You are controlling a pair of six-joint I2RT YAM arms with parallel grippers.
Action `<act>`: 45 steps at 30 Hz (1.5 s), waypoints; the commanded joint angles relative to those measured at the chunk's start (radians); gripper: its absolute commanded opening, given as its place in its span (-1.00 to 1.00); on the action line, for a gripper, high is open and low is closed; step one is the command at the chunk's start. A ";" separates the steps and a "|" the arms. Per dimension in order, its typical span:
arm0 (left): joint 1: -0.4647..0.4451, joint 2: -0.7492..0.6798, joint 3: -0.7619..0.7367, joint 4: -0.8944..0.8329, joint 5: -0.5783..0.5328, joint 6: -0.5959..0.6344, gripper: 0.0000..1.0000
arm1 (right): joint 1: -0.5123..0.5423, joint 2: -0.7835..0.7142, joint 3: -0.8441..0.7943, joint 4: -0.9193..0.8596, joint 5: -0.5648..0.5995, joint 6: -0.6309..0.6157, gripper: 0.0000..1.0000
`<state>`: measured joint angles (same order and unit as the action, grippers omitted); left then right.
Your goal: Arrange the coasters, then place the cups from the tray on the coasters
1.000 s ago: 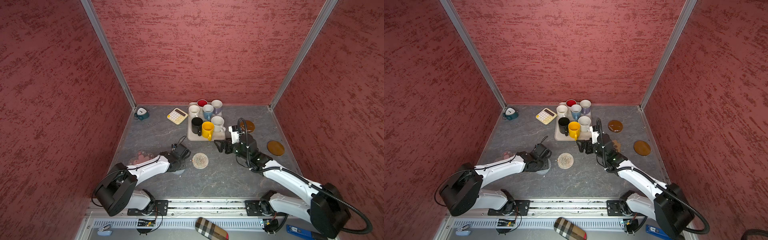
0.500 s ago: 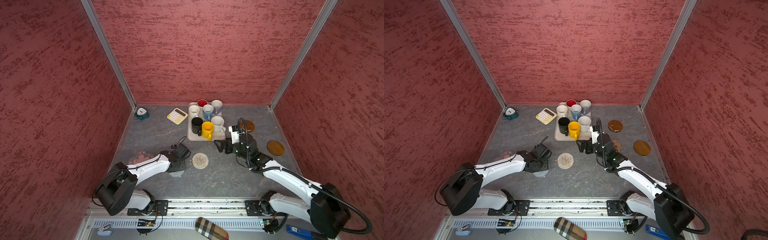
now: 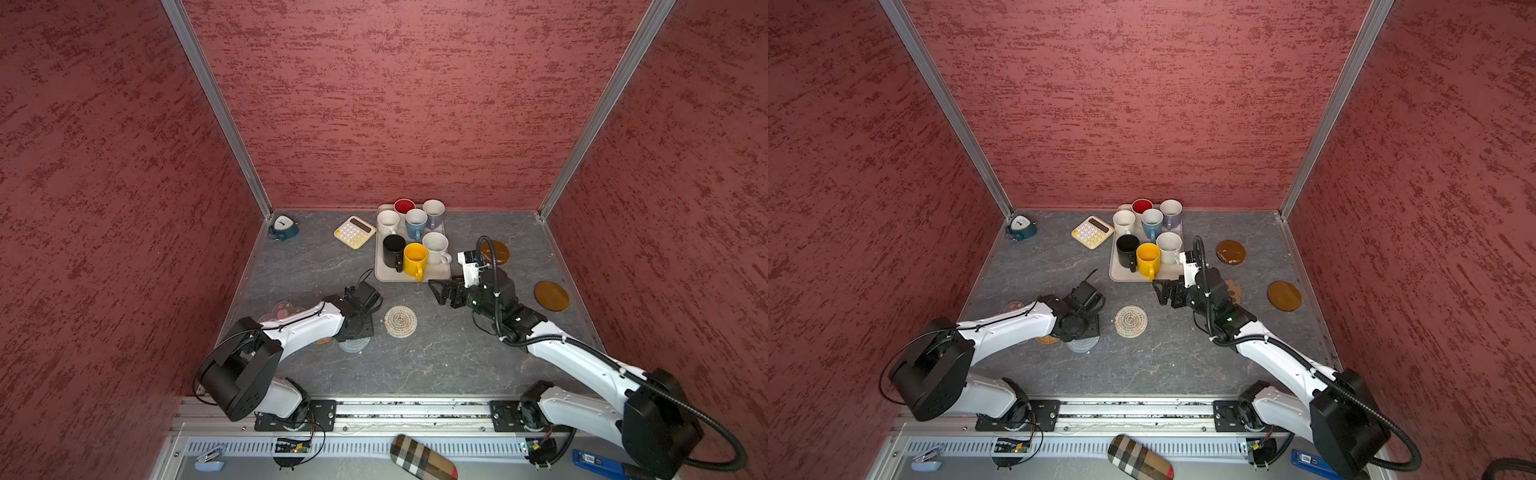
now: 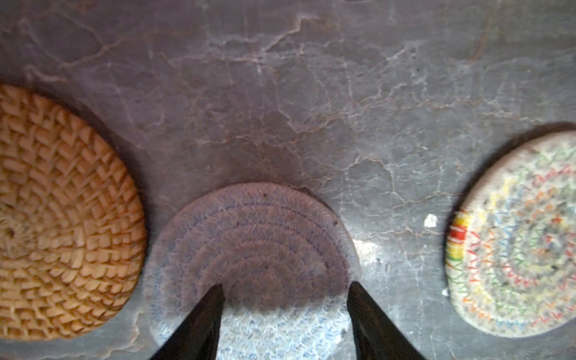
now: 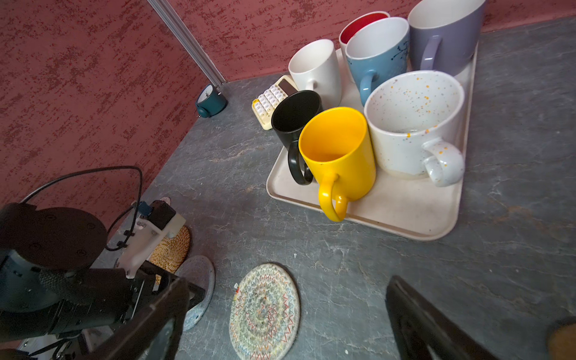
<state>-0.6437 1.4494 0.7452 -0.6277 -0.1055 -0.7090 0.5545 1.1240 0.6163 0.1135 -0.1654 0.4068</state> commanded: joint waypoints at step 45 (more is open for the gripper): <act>0.295 -0.572 0.114 -0.166 0.161 0.241 0.99 | 0.290 0.535 0.376 -0.382 -0.051 -0.158 0.46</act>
<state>-0.3588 0.8917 0.8558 -0.7921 0.0246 -0.4911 0.8265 1.6405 0.9604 -0.2443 -0.2379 0.2684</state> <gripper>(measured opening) 0.995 0.735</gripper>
